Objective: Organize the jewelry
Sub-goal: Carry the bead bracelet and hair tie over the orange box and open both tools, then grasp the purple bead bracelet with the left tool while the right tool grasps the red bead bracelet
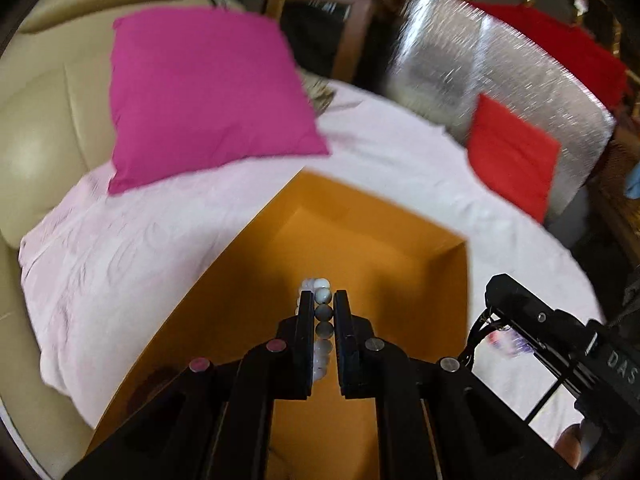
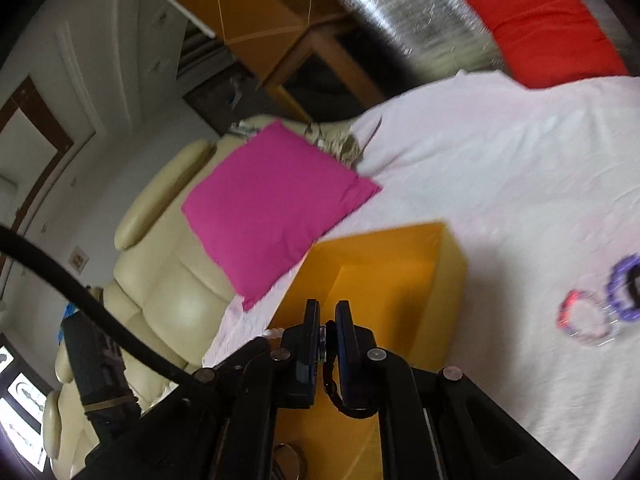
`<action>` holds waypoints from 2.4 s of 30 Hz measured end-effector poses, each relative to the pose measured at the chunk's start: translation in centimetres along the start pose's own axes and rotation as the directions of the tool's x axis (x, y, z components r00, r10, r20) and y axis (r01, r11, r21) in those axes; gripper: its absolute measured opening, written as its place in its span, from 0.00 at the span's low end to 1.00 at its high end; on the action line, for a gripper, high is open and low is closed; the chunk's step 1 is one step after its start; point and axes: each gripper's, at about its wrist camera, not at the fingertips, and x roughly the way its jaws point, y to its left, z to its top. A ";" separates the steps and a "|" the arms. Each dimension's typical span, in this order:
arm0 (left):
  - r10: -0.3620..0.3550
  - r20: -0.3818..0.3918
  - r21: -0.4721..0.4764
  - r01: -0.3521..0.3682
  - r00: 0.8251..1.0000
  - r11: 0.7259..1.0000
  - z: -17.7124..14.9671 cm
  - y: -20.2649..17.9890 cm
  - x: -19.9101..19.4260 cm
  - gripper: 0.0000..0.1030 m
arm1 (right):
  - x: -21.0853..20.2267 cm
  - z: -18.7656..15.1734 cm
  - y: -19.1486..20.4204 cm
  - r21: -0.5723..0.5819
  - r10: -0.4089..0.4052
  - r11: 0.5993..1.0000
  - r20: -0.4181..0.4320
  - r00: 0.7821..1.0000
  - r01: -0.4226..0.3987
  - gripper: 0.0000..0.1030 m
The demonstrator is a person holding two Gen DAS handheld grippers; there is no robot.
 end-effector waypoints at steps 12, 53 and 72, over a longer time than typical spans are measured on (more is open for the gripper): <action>0.125 0.014 0.066 -0.126 0.992 0.990 -1.0 -1.0 0.4 0.30 | 1.0 -0.6 -2.0 0.036 -0.075 0.996 -0.036 0.997 0.076 0.18; -0.131 -0.018 0.554 0.119 0.991 0.824 -8.9 -26.2 3.5 0.57 | -23.3 0.5 -22.3 0.373 -0.493 0.798 -0.049 0.868 0.474 0.18; -0.289 -0.293 0.403 0.392 0.911 0.827 -9.1 -25.8 7.0 0.09 | -20.1 1.7 -23.6 0.366 -0.494 0.794 -0.078 0.866 0.485 0.18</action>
